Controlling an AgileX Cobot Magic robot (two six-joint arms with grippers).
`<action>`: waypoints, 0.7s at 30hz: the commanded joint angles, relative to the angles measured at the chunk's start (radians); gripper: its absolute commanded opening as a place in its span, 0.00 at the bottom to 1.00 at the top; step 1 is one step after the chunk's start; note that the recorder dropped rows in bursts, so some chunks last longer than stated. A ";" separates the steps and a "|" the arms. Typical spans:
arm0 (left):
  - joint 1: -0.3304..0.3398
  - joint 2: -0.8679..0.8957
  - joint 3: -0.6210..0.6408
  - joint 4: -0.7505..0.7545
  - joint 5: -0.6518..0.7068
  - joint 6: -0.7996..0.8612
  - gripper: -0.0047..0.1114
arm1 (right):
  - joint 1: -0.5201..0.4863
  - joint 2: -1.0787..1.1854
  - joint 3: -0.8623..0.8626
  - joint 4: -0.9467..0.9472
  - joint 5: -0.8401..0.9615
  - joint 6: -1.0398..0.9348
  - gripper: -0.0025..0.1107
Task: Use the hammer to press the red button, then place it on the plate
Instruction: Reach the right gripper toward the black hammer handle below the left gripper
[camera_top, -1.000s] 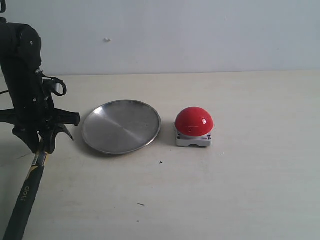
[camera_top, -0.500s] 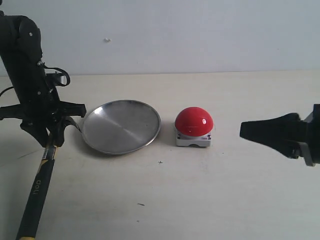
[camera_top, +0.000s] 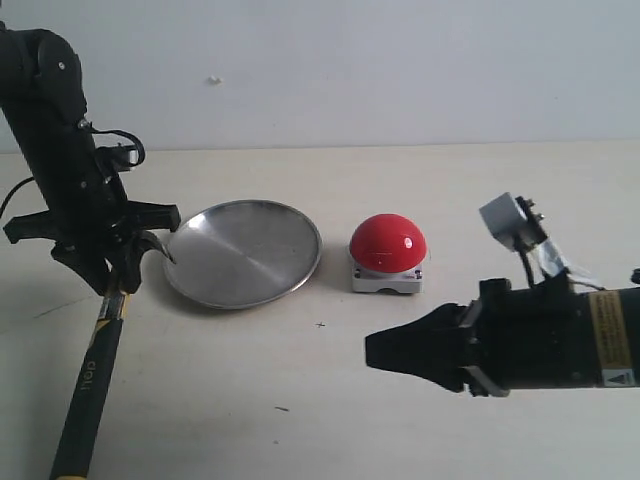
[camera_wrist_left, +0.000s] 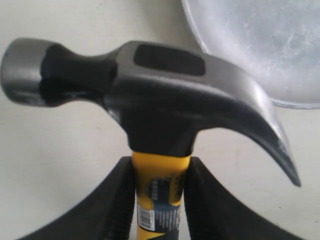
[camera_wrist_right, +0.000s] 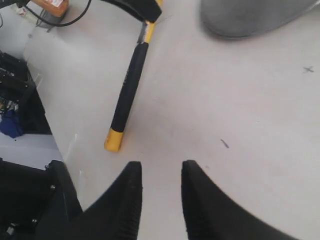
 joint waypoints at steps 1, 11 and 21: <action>0.001 -0.015 -0.012 -0.017 0.007 0.005 0.04 | 0.123 0.049 -0.052 0.106 0.035 -0.021 0.36; 0.005 -0.015 -0.012 -0.072 0.007 0.057 0.04 | 0.383 0.209 -0.218 0.238 0.145 -0.017 0.55; 0.004 -0.015 -0.012 -0.131 0.007 0.105 0.04 | 0.545 0.401 -0.451 0.323 0.274 0.061 0.60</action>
